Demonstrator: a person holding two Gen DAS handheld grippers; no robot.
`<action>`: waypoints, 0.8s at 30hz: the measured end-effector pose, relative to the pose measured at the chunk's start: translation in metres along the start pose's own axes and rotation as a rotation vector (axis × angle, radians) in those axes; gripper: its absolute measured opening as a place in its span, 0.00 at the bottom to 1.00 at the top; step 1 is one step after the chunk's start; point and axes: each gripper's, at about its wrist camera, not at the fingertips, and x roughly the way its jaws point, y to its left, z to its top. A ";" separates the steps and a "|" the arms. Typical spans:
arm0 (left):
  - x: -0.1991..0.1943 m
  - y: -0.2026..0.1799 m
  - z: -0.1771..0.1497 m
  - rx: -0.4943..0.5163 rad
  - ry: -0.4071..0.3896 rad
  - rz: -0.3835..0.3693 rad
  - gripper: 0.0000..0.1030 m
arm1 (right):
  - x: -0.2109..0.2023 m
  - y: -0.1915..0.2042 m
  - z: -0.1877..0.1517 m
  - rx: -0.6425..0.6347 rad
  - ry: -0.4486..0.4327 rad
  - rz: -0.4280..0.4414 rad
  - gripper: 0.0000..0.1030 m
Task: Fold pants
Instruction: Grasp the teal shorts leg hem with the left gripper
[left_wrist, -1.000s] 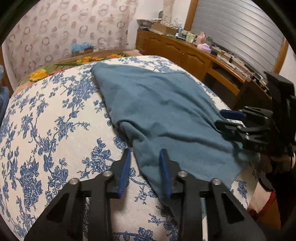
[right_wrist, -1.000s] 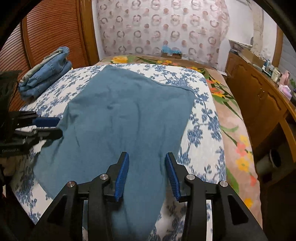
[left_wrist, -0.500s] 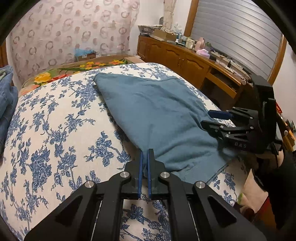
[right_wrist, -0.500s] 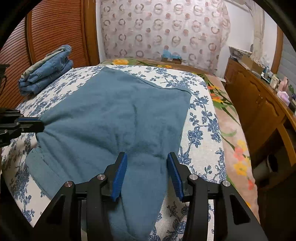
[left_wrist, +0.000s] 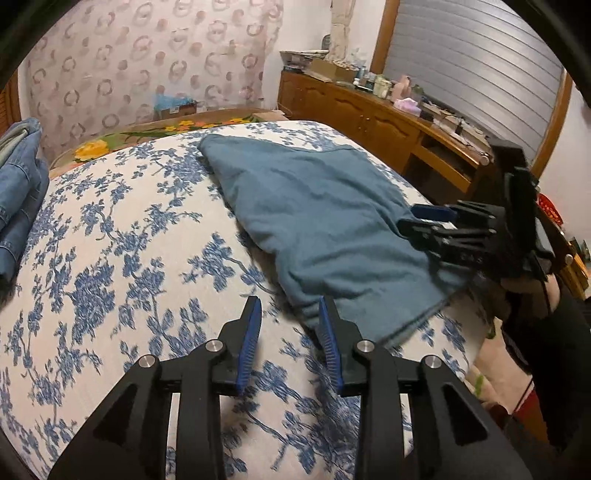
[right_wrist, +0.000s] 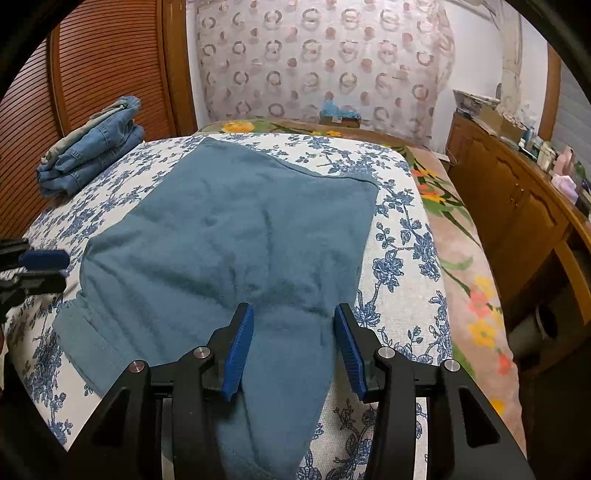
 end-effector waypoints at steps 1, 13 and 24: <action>0.000 -0.001 0.000 -0.001 0.000 -0.010 0.33 | 0.000 0.000 0.000 -0.001 0.000 -0.001 0.46; 0.016 -0.017 -0.008 0.007 0.059 -0.076 0.33 | -0.001 0.001 -0.001 0.001 -0.001 -0.004 0.46; -0.004 -0.030 -0.013 0.050 0.016 -0.095 0.16 | -0.002 -0.003 0.000 0.034 -0.001 -0.001 0.46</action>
